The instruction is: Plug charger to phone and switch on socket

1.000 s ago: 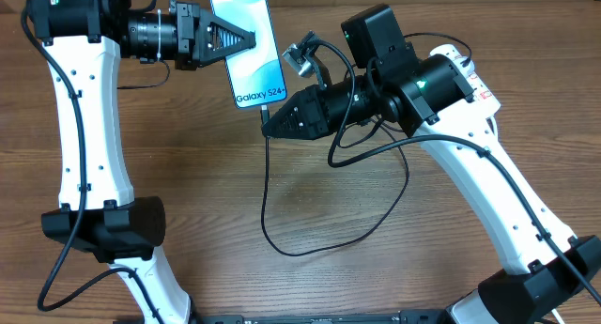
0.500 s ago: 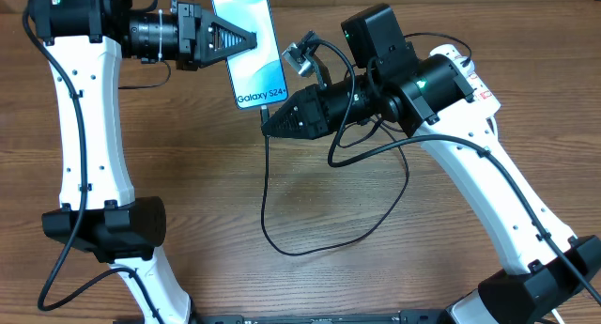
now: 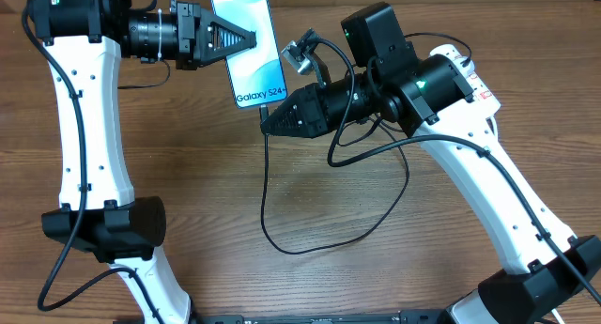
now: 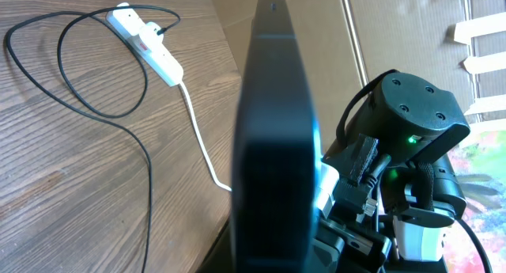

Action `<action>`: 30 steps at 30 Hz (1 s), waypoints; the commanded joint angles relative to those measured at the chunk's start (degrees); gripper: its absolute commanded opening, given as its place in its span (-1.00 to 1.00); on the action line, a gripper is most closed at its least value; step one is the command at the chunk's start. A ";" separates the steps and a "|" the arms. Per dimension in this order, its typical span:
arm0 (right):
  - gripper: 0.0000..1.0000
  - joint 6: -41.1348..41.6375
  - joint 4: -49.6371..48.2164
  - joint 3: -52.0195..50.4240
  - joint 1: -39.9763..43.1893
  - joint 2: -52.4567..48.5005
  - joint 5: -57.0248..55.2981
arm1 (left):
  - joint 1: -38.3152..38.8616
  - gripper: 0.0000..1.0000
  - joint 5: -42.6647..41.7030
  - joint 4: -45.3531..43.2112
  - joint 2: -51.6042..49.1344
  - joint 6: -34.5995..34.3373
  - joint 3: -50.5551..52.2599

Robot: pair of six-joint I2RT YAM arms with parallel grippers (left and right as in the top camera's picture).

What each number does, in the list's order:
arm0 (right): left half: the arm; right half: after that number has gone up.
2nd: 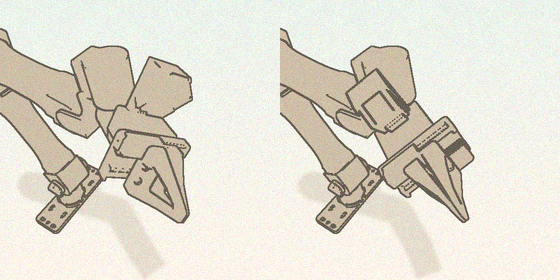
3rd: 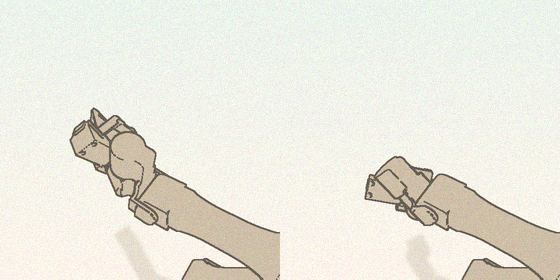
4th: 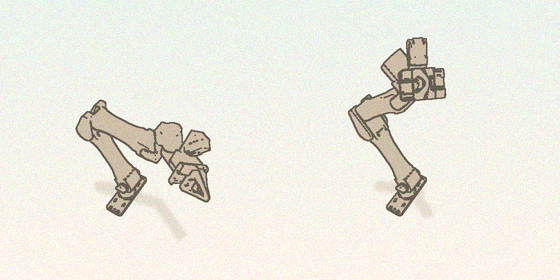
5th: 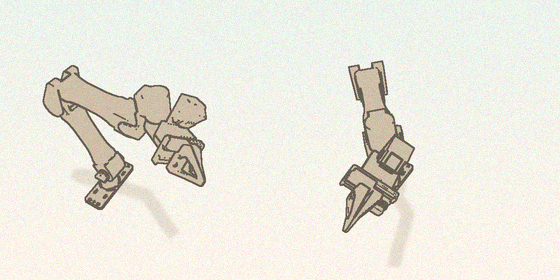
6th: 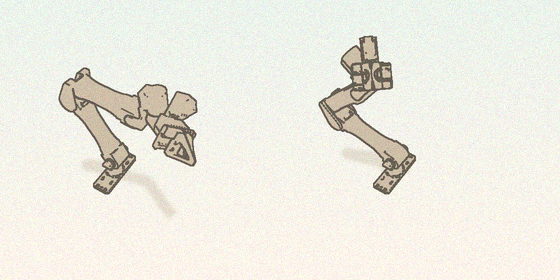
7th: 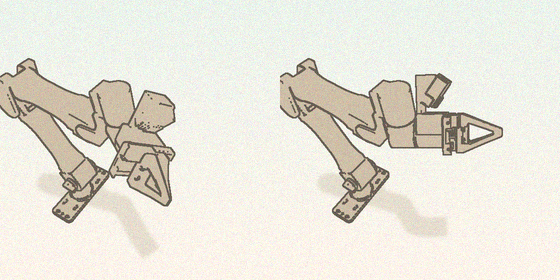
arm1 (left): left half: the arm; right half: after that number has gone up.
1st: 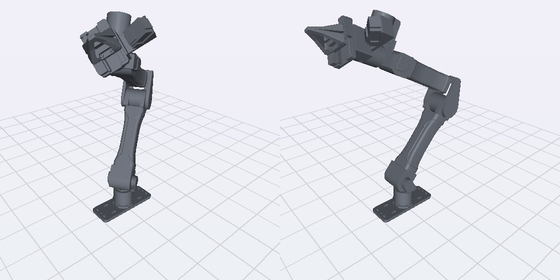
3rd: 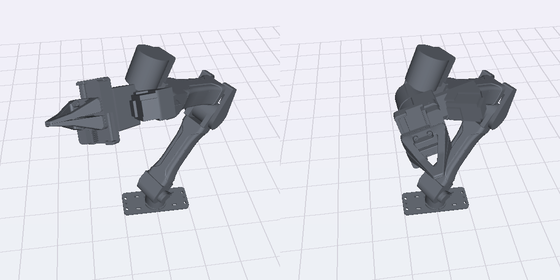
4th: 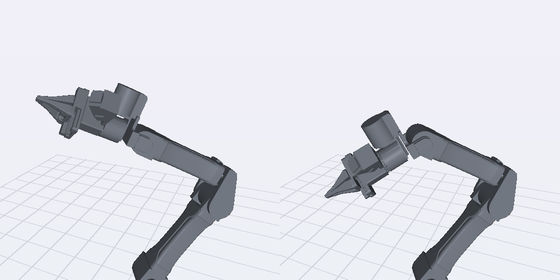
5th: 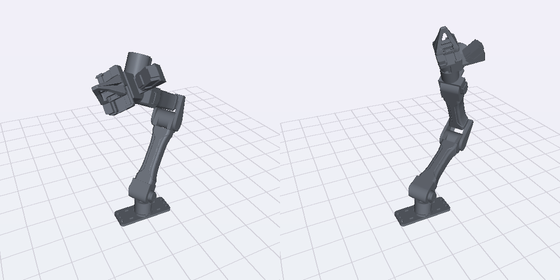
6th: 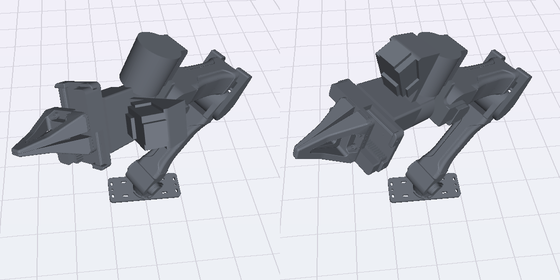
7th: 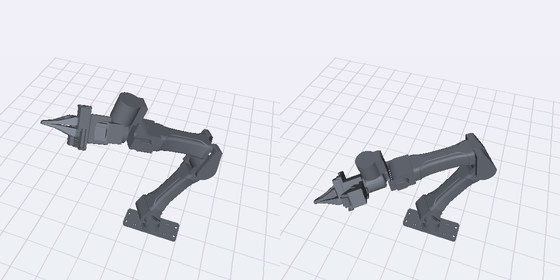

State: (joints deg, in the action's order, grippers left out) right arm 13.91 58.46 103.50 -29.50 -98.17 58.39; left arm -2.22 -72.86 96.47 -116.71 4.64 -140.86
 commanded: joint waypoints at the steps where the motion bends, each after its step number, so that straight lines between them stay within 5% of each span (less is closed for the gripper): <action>1: -0.91 -0.26 -1.99 0.39 0.59 0.22 0.17 | 0.98 -0.92 -1.01 0.35 0.02 0.09 -0.24; 30: -0.91 1.11 -6.58 0.39 3.26 0.22 0.20 | 3.76 -0.92 -0.20 0.35 0.02 -0.37 -0.24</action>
State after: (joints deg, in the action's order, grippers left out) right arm 13.98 55.70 102.72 -27.99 -98.17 59.77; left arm -1.41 -72.20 95.11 -116.71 4.62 -140.86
